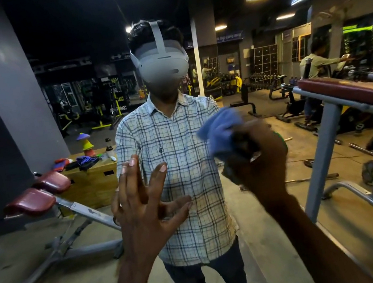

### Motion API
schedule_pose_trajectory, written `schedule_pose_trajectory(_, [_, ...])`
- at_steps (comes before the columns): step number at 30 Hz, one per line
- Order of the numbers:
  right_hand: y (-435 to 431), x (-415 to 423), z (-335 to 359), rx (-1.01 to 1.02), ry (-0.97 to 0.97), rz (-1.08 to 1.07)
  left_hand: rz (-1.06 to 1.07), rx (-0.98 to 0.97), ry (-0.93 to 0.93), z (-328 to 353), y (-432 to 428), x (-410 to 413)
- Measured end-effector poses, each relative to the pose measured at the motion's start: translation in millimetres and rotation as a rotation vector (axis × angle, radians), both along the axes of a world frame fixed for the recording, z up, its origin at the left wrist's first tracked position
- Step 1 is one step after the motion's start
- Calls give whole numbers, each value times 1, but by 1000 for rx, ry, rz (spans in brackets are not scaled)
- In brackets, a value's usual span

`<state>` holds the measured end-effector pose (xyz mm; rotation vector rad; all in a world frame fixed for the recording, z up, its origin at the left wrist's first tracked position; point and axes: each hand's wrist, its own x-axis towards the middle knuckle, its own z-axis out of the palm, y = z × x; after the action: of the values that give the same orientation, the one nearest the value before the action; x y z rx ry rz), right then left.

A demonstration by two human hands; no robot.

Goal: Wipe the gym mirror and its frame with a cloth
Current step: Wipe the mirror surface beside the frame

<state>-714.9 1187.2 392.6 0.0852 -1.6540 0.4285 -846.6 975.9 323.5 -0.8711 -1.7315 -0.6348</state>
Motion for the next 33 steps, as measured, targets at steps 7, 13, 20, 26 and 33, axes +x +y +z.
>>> schedule_pose_trajectory(7, [-30,-5,-50,161,-192,89,-10,-16,-28,0,-6,-1])
schedule_pose_trajectory(13, [8,25,-92,-455,78,-184,24,-3,-59,-6,-25,-6])
schedule_pose_trajectory(20, [-68,9,-127,-127,-253,39,4,-39,-101,-9,-40,-9])
schedule_pose_trajectory(26, [-28,-3,-138,-639,-64,-47,52,-69,-171,-16,-67,-16])
schedule_pose_trajectory(33, [-92,-20,-106,-187,-174,81,61,-104,-224,-15,-91,-21])
